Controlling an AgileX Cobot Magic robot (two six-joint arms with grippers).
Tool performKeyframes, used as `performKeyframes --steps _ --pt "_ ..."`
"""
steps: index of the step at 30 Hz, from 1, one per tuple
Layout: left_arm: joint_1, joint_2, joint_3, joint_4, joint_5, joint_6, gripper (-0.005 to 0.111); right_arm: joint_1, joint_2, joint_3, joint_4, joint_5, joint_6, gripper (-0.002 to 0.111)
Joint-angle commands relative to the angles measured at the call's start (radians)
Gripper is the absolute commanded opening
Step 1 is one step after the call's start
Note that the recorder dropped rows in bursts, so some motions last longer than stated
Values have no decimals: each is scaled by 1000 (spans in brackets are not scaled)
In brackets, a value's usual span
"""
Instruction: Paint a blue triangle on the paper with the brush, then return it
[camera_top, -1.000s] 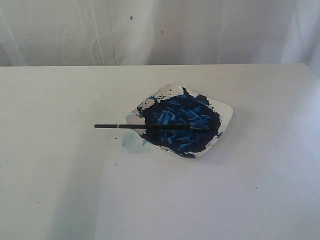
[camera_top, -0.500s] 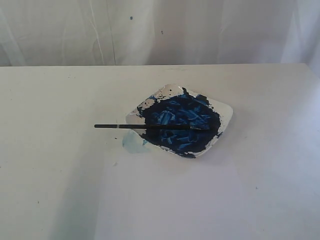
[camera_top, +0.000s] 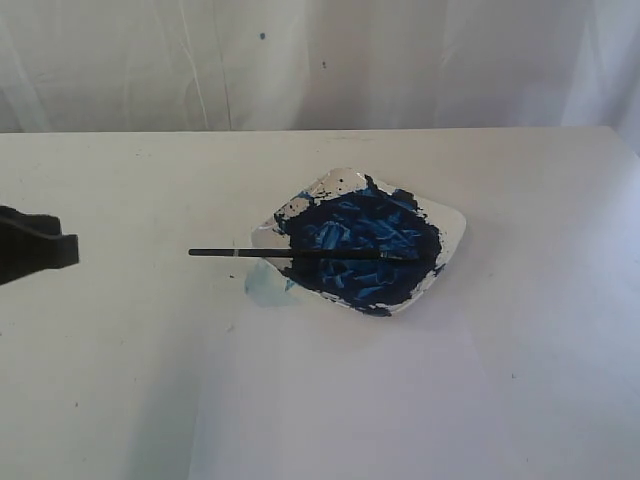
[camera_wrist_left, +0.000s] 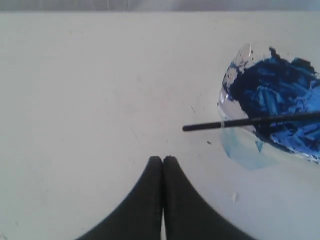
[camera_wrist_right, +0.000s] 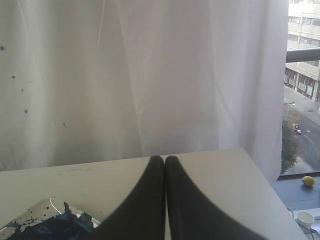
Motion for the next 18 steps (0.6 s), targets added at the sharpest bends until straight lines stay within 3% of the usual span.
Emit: performKeyframes --steps 1,4,7,12,18 --pt "-12 104 -6 17 71 -161 0 -10 3 -6 -5 6 5 0" --pt "-41 154 -6 17 152 -205 0 -10 3 -6 -5 13 5 0" --pt "-177 158 -6 -43 234 -213 0 -10 3 -6 -5 15 5 0" --pt "-412 154 -7 -73 223 -213 0 -10 3 -6 -5 15 5 0" --pt "-572 143 -7 -187 168 -213 0 -10 3 -6 -5 16 5 0"
